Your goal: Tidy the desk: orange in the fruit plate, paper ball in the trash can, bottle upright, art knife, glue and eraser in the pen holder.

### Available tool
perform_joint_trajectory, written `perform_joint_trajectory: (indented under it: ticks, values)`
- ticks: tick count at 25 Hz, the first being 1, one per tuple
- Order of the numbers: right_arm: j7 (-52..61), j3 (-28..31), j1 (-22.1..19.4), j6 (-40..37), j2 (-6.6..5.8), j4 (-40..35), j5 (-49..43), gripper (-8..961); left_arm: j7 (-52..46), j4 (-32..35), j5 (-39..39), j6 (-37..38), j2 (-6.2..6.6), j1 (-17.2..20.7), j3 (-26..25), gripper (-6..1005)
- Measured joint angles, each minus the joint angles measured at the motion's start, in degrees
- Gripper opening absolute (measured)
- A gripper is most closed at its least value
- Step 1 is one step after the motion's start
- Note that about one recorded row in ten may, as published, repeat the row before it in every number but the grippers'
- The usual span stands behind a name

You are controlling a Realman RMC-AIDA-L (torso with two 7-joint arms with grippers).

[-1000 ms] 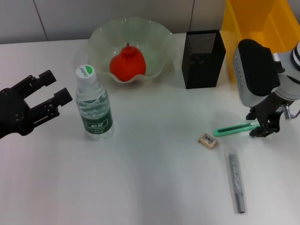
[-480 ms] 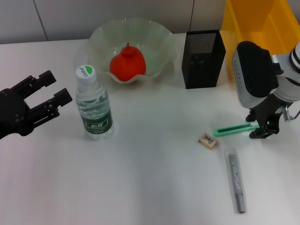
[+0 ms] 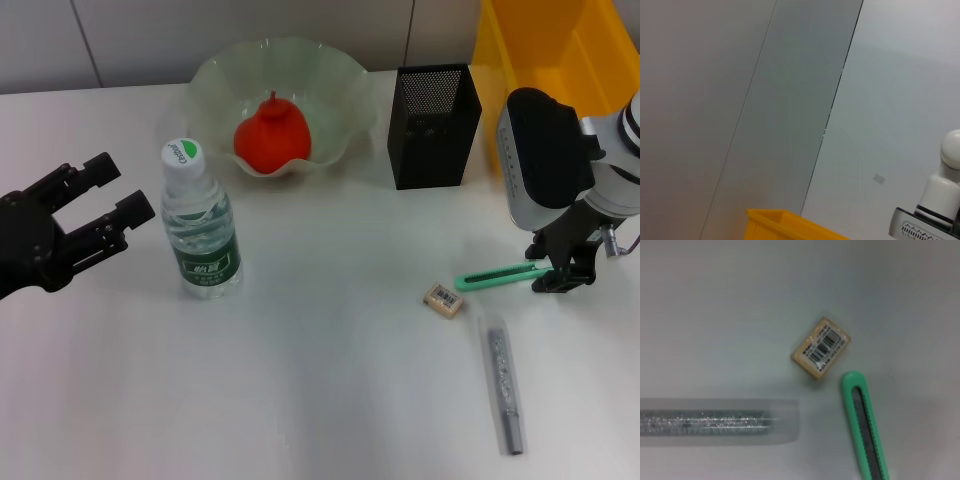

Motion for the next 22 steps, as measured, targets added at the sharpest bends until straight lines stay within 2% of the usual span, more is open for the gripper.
perform_joint_trajectory:
  ticks: [13, 15, 22]
  values:
    - [0.7, 0.0, 0.1, 0.4, 0.04, 0.0, 0.0, 333, 0.0, -0.8, 0.0, -0.2, 0.0, -0.1, 0.1, 786]
    - [0.9, 0.0, 0.0, 0.6, 0.04, 0.0, 0.0, 275, 0.0, -0.8, 0.0, -0.3, 0.0, -0.1, 0.1, 786]
    - [1.5, -0.2, 0.0, 1.4, 0.04, 0.0, 0.0, 250, 0.0, -0.8, 0.0, -0.3, 0.0, -0.1, 0.1, 786]
